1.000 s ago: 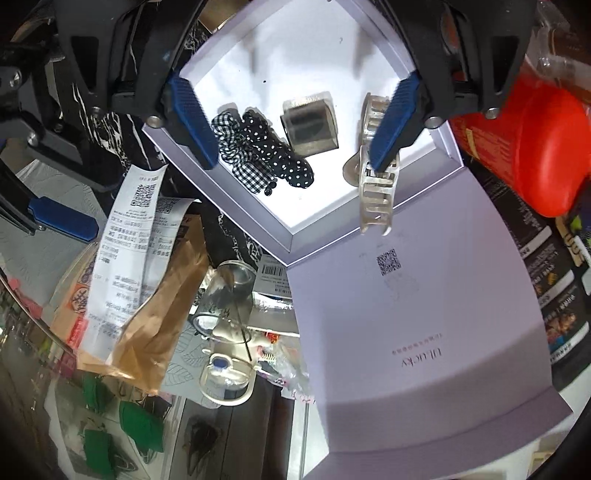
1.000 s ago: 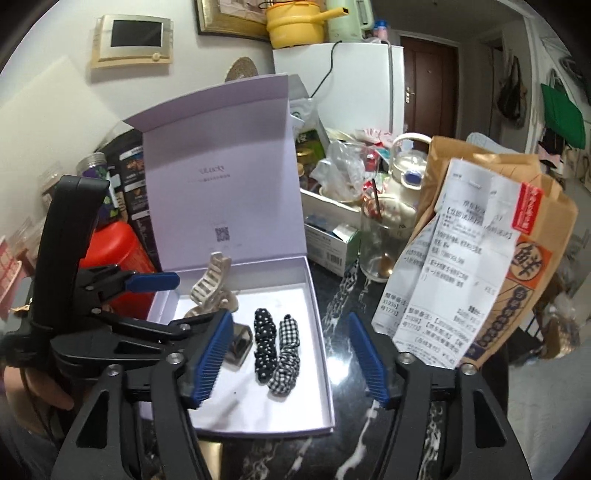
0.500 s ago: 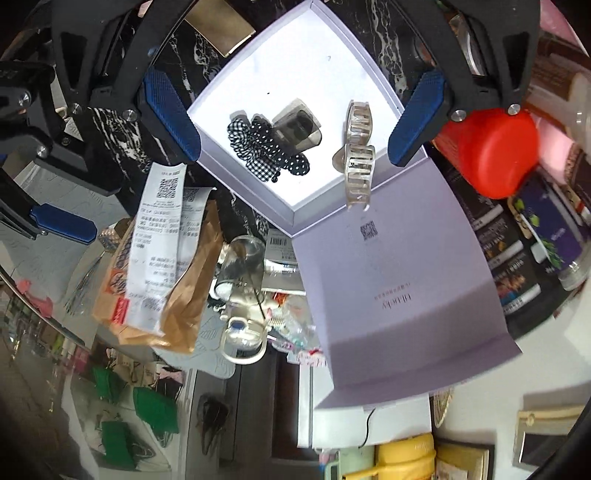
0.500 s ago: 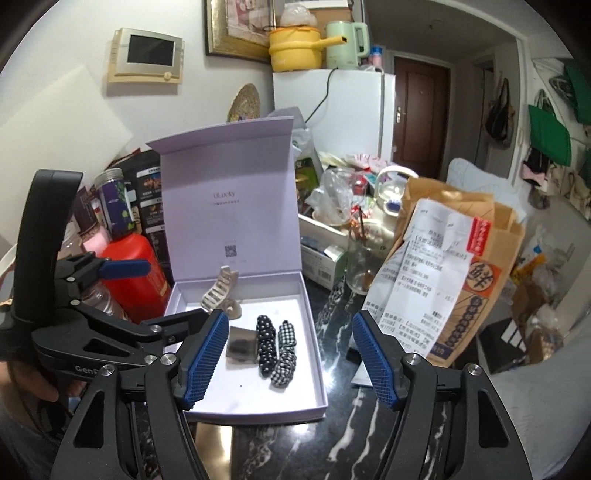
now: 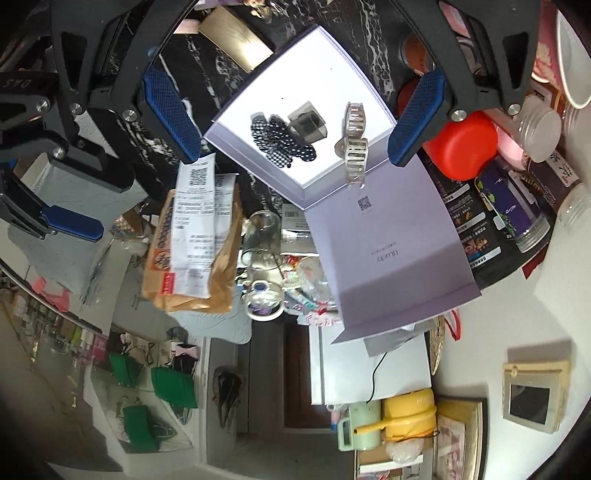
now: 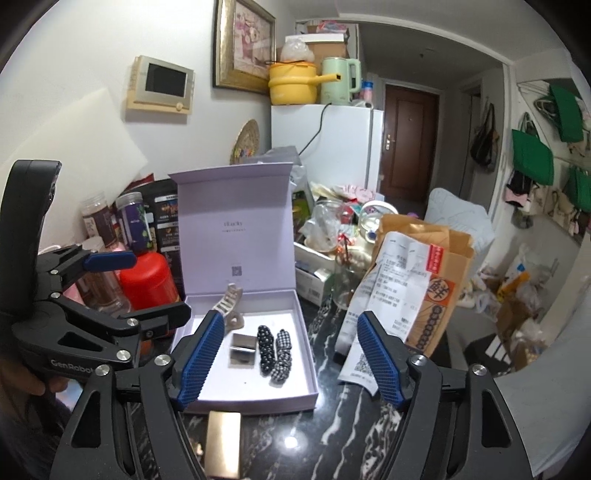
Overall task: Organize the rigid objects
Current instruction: 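Withdraw both tools from the box back over the table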
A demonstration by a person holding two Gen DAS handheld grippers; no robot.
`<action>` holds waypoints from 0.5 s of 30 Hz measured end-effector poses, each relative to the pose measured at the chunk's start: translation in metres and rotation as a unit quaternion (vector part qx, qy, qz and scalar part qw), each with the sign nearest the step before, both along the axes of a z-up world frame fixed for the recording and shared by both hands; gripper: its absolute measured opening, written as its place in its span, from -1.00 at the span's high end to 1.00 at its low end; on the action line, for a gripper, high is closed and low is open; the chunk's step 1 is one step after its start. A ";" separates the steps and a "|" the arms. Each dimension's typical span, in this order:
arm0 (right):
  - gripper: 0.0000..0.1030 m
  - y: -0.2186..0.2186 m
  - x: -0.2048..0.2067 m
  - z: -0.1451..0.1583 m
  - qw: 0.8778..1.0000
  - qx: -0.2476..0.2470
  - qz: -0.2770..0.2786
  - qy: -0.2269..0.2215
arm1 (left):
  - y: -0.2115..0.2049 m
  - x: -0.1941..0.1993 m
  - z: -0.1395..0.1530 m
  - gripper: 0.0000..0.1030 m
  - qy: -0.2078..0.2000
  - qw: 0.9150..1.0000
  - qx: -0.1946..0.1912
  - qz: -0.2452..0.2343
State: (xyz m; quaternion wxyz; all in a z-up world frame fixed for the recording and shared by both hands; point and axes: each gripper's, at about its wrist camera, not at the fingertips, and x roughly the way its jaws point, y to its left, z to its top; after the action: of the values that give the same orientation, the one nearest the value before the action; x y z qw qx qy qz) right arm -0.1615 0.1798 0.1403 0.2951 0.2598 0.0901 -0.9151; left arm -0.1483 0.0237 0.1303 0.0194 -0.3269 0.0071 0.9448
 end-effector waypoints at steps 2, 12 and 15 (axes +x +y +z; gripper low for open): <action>-0.52 0.004 0.010 0.004 1.000 -0.002 -0.001 0.004 | 0.002 0.007 0.004 -1.00 0.006 1.000 0.002 -0.003; -0.57 0.021 0.050 0.013 1.000 0.000 -0.008 0.025 | 0.017 0.042 0.012 -1.00 0.027 0.999 -0.014 -0.017; -0.57 0.025 0.059 0.012 1.000 0.002 -0.010 0.028 | 0.019 0.049 0.012 -1.00 0.029 0.999 -0.013 -0.021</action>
State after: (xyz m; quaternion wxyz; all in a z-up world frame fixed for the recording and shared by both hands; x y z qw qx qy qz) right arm -0.1022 0.2049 0.1524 0.2825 0.2358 0.0974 -0.9247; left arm -0.0991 0.0425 0.1420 0.0348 -0.2993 0.0270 0.9532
